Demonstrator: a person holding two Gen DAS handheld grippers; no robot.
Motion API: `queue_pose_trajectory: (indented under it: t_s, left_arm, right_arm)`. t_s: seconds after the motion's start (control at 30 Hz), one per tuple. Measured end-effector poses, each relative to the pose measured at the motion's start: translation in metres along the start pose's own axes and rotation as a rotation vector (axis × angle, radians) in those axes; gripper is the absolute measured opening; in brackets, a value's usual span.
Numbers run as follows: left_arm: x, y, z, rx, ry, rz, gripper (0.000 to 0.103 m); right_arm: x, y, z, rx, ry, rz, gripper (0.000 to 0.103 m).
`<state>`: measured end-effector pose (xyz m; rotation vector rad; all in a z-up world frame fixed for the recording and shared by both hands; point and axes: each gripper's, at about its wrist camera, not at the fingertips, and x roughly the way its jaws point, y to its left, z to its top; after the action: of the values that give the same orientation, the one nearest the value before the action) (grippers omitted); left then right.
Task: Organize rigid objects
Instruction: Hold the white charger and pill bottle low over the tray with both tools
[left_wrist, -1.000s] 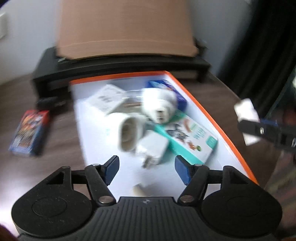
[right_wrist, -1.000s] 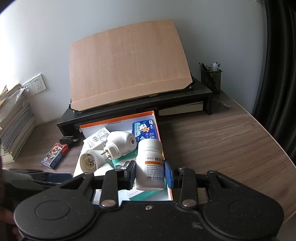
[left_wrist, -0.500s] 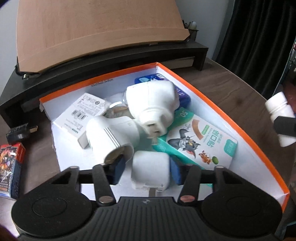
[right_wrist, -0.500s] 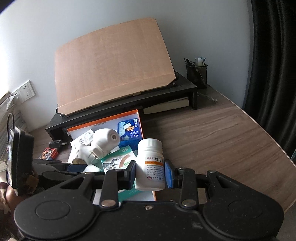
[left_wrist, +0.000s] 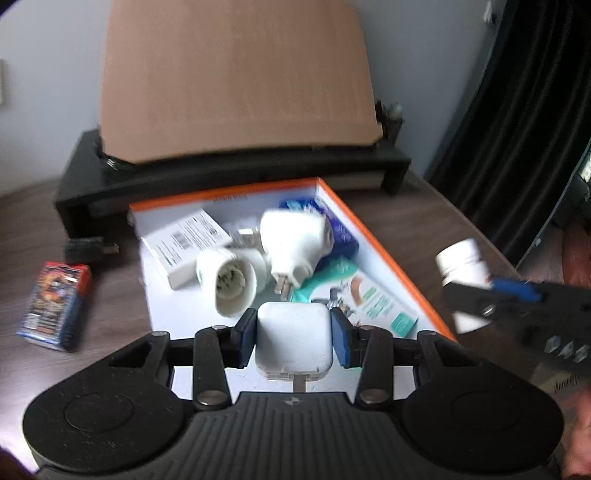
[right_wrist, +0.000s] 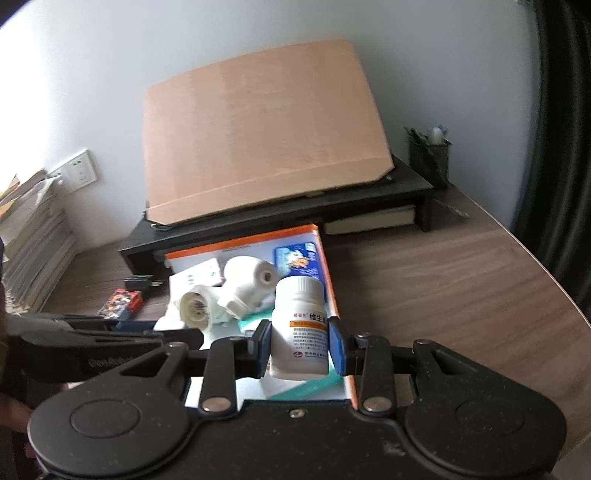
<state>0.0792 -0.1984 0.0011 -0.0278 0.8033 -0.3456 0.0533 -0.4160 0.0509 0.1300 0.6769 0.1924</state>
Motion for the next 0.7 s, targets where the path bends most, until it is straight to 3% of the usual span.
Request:
queue_pose_trajectory:
  t_s: [0.17, 0.7]
  left_arm:
    - [-0.023, -0.01, 0.0, -0.025, -0.029, 0.035, 0.042]
    - [-0.03, -0.012, -0.004, -0.132, -0.088, 0.163, 0.042]
  right_arm:
    - [-0.006, 0.013, 0.005, -0.047, -0.017, 0.021, 0.04]
    - [-0.002, 0.021, 0.01, -0.15, -0.031, 0.104, 0.04]
